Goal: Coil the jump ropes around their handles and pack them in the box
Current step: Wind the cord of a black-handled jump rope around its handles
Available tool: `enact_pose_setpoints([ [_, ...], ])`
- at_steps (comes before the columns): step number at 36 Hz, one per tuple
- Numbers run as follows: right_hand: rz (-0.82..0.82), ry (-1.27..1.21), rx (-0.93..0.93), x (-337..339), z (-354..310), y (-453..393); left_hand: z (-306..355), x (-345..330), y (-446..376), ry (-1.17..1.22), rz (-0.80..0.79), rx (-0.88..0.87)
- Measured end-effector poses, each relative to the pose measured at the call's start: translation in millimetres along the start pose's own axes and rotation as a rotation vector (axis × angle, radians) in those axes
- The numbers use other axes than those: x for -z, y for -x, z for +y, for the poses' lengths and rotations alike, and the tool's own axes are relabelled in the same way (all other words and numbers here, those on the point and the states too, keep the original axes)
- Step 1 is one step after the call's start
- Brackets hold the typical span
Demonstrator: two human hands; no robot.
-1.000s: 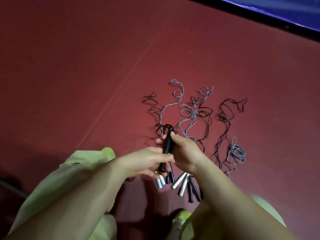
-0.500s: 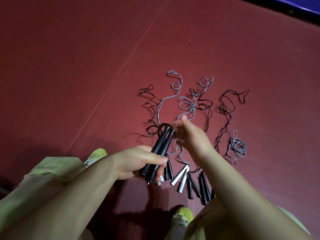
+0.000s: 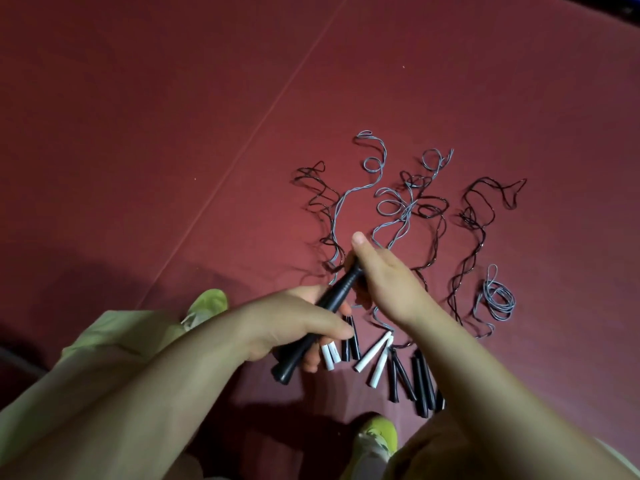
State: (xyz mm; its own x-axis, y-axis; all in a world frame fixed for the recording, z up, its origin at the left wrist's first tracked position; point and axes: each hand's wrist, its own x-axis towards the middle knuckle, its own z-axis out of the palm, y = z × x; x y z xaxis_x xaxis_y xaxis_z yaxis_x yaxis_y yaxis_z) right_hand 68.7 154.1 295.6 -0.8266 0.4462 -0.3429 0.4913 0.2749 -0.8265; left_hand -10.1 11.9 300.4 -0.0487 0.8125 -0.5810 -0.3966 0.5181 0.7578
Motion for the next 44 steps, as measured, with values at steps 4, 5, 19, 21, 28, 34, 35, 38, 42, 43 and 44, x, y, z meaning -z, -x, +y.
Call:
enact_pose_setpoints([
  [4, -0.03, 0.104, 0.001, -2.3, -6.7, 3.9, -5.2, -3.3, -4.4, 0.035, 0.068, -0.027],
  [5, -0.044, 0.103, 0.0, -2.2, -8.7, 5.0, -5.1, -2.5, -3.5, 0.074, 0.055, -0.022],
  [19, -0.221, 0.14, 0.104, 1.6, -11.0, 12.1, 15.8, 25.5, 2.2, 0.623, 0.017, -0.244],
  [21, -0.248, 0.11, 0.144, 2.5, -18.9, 14.6, 17.1, 26.9, 1.9, 0.585, 0.081, -0.272],
  [28, -0.226, 0.217, 0.25, 19.9, -35.5, 12.8, 18.3, 38.1, 2.9, 0.182, 0.316, -0.169],
  [34, -0.281, 0.044, 0.309, 28.1, -44.0, 15.9, 9.0, 31.7, 0.8, -0.214, 0.061, -0.017],
  [35, -0.303, 0.021, 0.315, 27.5, -43.8, 15.5, 9.3, 28.5, 0.8, -0.237, 0.006, -0.002],
  [38, -0.322, -0.081, 0.308, 25.1, -39.7, 13.1, 10.9, 18.1, 1.7, -0.273, -0.134, 0.021],
  [42, -0.415, -0.191, 0.262, 21.0, -31.3, 7.5, 10.9, 9.1, 4.4, -0.268, -0.344, 0.029],
  [43, -0.446, -0.206, 0.247, 19.2, -29.3, 6.4, 10.7, 7.9, 5.0, -0.255, -0.391, 0.018],
  [44, -0.468, -0.229, 0.231, 16.7, -27.2, 5.4, 10.8, 7.1, 5.9, -0.229, -0.427, 0.002],
])
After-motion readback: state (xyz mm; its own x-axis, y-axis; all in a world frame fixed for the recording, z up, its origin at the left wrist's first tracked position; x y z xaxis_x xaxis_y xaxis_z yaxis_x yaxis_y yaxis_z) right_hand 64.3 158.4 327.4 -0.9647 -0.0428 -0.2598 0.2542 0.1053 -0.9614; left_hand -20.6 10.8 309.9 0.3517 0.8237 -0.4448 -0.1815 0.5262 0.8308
